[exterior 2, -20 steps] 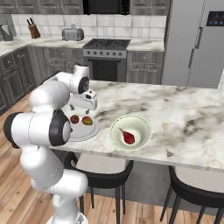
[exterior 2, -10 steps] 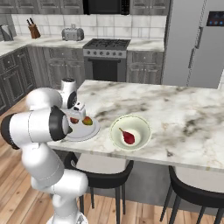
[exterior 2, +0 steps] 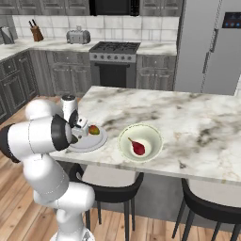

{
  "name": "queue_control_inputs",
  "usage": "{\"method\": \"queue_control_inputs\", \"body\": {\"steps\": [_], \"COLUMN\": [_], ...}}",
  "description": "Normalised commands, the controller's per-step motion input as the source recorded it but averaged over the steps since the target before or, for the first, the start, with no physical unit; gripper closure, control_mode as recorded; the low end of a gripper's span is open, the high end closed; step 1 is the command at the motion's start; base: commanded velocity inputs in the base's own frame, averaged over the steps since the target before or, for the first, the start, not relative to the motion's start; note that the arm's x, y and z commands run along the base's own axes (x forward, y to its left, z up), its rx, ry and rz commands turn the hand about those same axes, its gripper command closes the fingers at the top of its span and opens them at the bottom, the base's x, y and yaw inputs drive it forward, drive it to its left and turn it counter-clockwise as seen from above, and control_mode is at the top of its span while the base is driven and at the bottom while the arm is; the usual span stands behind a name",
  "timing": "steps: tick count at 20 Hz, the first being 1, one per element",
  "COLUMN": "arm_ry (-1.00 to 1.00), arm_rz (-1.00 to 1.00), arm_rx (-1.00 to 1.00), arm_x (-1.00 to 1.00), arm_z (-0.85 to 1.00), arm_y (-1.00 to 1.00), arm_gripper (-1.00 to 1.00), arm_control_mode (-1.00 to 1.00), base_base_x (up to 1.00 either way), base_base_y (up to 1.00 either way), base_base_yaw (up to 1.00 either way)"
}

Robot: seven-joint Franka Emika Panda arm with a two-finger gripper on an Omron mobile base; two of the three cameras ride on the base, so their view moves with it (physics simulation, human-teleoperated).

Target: Take the fruits from the plate on the dining counter and place two fruits in each bowl.

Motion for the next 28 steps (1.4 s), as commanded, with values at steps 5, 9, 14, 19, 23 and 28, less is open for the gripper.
{"method": "queue_control_inputs", "body": {"steps": [5,9,14,19,23,28], "arm_ry": [-0.01,0.0,0.0,0.0,-0.01,0.0], "arm_rz": [0.0,0.0,0.0,0.0,0.0,-0.01], "arm_rx": [0.0,0.0,0.0,0.0,0.0,0.02], "arm_x": [0.17,0.0,0.0,0.04,0.16,-0.32], "arm_z": [-0.09,-0.21,-0.31,-0.22,0.0,0.34], "arm_y": [0.16,0.01,0.0,0.0,0.0,-0.19], "arm_gripper": [-1.0,-1.0,-1.0,1.0,1.0,1.0], "arm_control_mode": [-1.0,-1.0,-1.0,-1.0,-1.0,-1.0], "base_base_x": [0.0,0.0,0.0,0.0,0.0,0.0], "base_base_y": [0.0,0.0,0.0,0.0,0.0,0.0], "base_base_yaw": [0.0,0.0,0.0,0.0,0.0,0.0]}}
